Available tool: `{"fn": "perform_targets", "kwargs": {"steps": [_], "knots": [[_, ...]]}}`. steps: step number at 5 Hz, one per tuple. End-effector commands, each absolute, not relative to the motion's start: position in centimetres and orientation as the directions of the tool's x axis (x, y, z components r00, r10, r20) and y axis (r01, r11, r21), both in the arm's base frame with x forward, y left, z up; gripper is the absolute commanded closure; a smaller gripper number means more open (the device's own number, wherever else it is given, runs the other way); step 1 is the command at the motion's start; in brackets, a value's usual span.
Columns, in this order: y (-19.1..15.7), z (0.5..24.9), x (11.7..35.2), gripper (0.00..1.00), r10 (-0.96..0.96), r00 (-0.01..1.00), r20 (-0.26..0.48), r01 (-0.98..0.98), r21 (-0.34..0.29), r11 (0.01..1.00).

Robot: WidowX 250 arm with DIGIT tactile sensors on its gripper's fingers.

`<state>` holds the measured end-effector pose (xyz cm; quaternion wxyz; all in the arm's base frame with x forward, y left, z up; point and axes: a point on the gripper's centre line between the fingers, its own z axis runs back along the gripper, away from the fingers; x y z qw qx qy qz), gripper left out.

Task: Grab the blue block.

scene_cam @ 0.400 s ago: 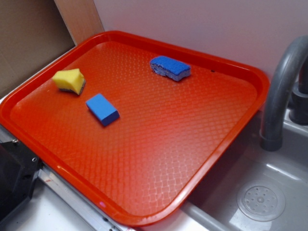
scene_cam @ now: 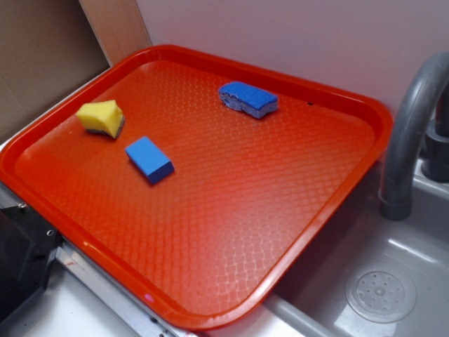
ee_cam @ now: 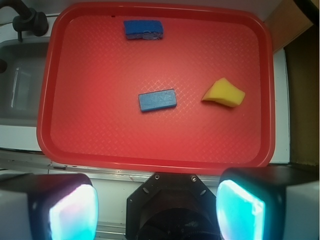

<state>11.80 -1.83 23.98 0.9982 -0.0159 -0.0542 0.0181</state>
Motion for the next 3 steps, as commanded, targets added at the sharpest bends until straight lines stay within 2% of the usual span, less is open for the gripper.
{"fn": "perform_targets", "kwargs": {"steps": [1, 2, 3], "knots": [[-3.6, 22.4, 16.6, 0.0, 0.488, 0.861, 0.14, -0.485, -0.056, 0.873], [-3.4, 20.6, 18.6, 0.0, 0.69, 0.714, 0.116, -0.687, -0.072, 0.723], [-3.8, 18.3, 19.3, 0.0, 0.846, 0.522, 0.104, -0.845, -0.071, 0.53]]}}
